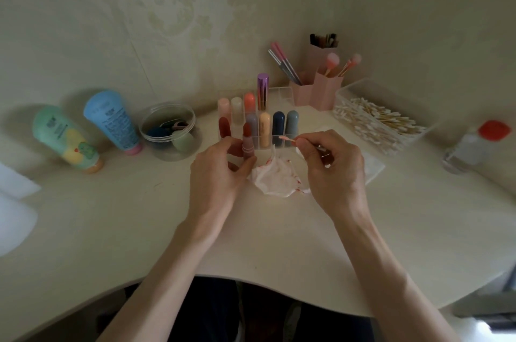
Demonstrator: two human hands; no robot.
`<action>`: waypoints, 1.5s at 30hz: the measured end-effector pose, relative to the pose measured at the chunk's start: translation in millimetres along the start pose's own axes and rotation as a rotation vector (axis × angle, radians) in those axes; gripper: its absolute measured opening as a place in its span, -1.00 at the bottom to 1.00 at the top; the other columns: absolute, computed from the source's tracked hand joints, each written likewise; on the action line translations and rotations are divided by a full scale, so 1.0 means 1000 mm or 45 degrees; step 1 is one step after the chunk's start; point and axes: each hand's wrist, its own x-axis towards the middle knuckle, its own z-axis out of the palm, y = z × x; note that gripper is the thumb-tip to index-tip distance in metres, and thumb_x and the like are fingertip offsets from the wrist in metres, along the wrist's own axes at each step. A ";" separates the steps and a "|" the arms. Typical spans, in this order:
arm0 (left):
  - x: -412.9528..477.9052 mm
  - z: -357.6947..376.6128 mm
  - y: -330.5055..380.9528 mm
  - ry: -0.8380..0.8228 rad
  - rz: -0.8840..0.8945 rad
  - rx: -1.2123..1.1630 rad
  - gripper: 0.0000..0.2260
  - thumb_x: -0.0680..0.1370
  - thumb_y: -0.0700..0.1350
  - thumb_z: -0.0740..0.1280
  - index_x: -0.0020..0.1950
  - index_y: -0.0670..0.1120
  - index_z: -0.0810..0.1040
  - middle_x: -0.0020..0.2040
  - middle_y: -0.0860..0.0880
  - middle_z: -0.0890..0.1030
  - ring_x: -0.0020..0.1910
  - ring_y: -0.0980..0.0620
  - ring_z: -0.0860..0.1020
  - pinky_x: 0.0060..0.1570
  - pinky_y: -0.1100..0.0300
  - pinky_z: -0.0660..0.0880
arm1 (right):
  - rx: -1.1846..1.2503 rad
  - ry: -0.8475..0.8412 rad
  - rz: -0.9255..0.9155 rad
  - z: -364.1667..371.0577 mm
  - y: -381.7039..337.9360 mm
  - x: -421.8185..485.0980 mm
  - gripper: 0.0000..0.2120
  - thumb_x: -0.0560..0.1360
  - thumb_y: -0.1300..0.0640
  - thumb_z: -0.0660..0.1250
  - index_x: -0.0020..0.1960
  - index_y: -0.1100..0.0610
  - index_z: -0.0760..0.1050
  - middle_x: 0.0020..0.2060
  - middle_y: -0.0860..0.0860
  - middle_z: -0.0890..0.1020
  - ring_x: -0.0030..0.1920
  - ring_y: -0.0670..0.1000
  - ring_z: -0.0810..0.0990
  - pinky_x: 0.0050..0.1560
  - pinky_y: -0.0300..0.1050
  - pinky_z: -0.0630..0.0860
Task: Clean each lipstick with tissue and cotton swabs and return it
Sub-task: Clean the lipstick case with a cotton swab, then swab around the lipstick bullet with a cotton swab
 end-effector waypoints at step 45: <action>-0.023 -0.050 -0.029 0.153 0.163 0.480 -0.65 0.55 0.04 0.47 0.30 -0.03 0.65 0.15 -0.01 0.52 0.02 -0.04 0.56 -0.04 0.02 0.55 | -0.048 -0.158 -0.033 0.009 0.004 -0.004 -0.89 0.61 0.19 0.44 -0.02 0.01 0.72 -0.15 -0.13 0.67 -0.13 -0.13 0.61 -0.15 -0.38 0.46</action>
